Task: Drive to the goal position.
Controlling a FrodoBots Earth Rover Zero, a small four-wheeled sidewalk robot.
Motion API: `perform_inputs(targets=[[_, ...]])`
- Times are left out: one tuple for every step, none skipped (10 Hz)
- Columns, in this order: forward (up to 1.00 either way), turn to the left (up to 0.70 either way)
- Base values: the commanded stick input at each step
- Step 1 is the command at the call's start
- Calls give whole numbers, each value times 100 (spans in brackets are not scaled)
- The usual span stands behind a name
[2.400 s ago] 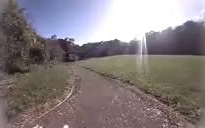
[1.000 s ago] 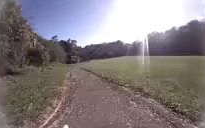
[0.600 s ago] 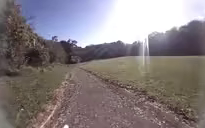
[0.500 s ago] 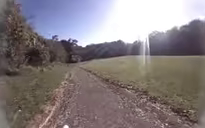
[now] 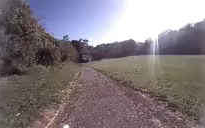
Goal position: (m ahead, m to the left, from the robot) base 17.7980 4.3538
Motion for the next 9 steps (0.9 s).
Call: perform_inputs(targets=[[70, 19], [69, 31], [69, 2], [69, 0], [68, 0], [67, 0], [60, 0], [58, 0], [55, 0]])
